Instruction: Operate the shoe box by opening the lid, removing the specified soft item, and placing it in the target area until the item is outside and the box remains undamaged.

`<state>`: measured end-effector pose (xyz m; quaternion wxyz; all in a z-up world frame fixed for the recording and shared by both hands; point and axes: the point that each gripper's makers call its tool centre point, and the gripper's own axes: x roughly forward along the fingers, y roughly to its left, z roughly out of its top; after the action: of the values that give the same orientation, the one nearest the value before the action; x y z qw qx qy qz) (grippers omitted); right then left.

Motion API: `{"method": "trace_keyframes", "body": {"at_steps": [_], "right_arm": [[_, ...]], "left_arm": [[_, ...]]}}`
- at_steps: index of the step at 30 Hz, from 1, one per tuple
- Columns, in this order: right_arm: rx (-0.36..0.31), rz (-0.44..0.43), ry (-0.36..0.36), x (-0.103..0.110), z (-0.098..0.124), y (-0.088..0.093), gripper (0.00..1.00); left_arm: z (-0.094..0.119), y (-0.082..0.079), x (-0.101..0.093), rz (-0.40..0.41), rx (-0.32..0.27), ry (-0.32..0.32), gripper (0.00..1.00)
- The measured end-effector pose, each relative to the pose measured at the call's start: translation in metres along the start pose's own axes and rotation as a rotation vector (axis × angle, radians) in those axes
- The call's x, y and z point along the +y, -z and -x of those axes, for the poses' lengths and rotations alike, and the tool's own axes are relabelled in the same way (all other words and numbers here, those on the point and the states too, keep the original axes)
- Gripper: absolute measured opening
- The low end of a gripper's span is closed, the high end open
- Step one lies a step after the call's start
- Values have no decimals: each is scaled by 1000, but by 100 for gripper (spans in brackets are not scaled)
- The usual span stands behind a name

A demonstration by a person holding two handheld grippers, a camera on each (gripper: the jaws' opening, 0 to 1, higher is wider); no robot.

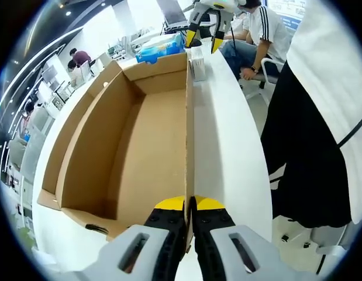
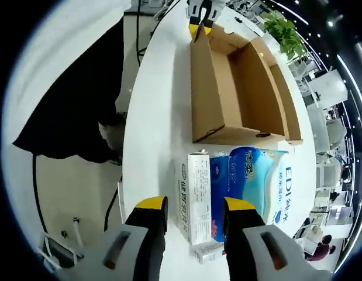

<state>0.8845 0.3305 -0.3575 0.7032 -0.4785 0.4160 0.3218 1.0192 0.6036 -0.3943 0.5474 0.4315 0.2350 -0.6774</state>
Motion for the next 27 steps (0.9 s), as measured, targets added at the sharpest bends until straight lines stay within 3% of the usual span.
{"method": "trace_keyframes", "body": {"at_steps": [5,7,10,21,24,27], "right_arm": [[-33,-95,58,-5,13,-9,38],[-27,-207,79,-5,19,-10,36],[-79,-298,81,-4,25,-21,35],[-174,-556,217,-27,40,-46,59],[-178,-677,262,-35,45,-51,59],[-197,-741,312,-46,50,-57,60]], "left_arm": [[-1,1,0,4,4,1,2],[0,1,0,3,3,3,2],[0,1,0,4,4,5,2],[-1,2,0,5,2,-1,3],[-2,2,1,10,3,-1,3],[-2,2,1,7,-2,-9,3]]}}
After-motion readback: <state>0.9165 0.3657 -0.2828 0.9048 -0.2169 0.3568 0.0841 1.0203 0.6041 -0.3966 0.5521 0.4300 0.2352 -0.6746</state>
